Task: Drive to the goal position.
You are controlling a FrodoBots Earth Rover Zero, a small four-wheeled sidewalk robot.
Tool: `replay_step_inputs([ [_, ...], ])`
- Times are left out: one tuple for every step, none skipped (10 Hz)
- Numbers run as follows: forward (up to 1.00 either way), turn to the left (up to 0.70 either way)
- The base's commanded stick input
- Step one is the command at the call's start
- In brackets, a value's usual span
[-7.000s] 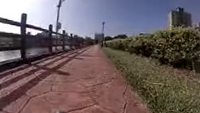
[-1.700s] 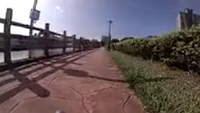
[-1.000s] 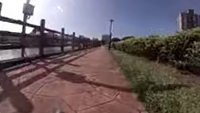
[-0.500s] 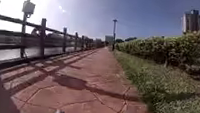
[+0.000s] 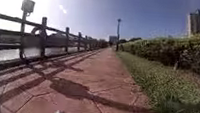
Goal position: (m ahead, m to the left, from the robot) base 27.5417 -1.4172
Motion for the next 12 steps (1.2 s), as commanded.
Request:
replay_step_inputs([
  [0.5,0.0],
  [0.5,0.0],
  [0.5,0.0],
  [0.5,0.0],
  [0.5,0.0],
  [0.5,0.0],
  [0.5,0.0],
  [0.5,0.0],
  [0.5,0.0],
  [0.5,0.0],
  [0.5,0.0],
  [0.5,0.0],
])
